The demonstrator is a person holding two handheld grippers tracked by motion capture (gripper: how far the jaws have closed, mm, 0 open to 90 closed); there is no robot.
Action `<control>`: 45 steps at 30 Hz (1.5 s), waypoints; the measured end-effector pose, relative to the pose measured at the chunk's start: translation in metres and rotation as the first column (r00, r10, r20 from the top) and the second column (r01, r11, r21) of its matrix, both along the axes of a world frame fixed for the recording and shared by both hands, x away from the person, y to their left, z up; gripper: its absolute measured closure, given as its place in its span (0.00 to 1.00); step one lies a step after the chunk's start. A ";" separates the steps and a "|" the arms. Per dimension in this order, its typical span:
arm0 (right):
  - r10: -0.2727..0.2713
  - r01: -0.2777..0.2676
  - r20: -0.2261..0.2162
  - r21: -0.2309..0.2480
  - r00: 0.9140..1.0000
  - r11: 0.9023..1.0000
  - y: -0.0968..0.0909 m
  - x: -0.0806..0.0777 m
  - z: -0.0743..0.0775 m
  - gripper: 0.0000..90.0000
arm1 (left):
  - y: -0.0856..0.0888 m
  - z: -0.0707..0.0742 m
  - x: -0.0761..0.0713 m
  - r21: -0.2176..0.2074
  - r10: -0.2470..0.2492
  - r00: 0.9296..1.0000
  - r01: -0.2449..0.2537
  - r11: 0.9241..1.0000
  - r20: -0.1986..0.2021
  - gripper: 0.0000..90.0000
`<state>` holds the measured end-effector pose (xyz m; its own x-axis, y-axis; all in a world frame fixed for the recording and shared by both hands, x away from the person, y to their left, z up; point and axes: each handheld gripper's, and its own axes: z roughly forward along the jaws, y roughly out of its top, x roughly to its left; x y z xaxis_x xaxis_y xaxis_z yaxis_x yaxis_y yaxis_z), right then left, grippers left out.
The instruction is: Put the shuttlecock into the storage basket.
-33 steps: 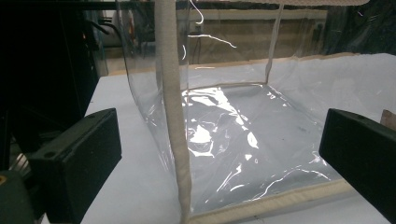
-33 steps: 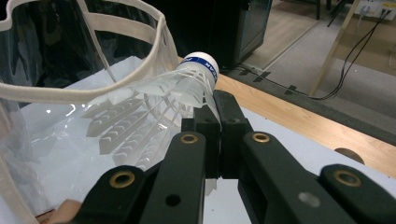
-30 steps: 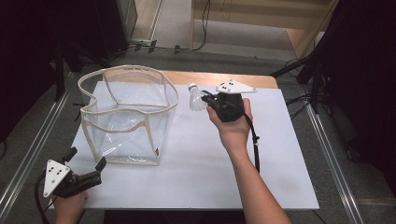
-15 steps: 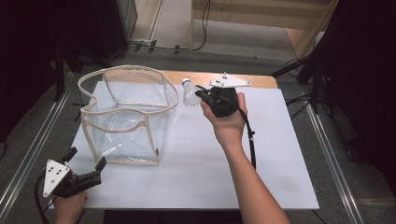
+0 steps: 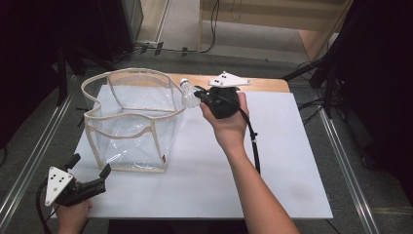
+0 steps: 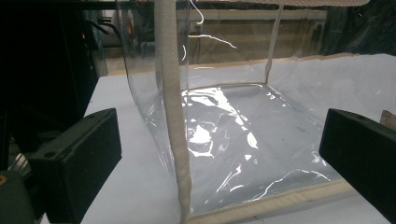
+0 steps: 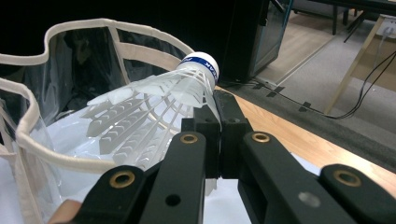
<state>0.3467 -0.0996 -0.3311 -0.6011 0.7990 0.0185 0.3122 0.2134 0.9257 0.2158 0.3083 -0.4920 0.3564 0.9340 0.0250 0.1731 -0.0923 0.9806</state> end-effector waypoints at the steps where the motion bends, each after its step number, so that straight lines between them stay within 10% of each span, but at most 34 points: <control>1: 0.002 -0.002 0.002 0.002 1.000 1.000 0.003 0.001 0.001 0.96 | 0.000 0.000 0.000 0.000 0.000 1.000 0.000 1.000 0.001 0.00; 28: 0.033 -0.033 -0.023 0.008 0.999 0.999 0.037 0.016 -0.007 0.96 | -0.001 0.000 0.000 0.004 0.000 1.000 0.000 1.000 0.002 0.00; 35: 0.037 -0.035 -0.033 0.040 0.999 0.999 0.035 0.016 -0.010 0.52 | 0.000 0.000 0.000 0.002 -0.002 1.000 0.002 1.000 0.001 0.00; 45: 0.052 -0.050 -0.022 0.069 0.998 0.996 0.020 0.008 -0.014 0.18 | -0.001 0.000 0.000 0.003 0.001 1.000 -0.001 1.000 -0.001 0.00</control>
<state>0.3548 -0.0801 -0.3454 -0.6395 0.7638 0.0870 0.3250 0.1661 0.9310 0.2163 0.3075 -0.4920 0.3553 0.9343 0.0278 0.1743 -0.0954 0.9801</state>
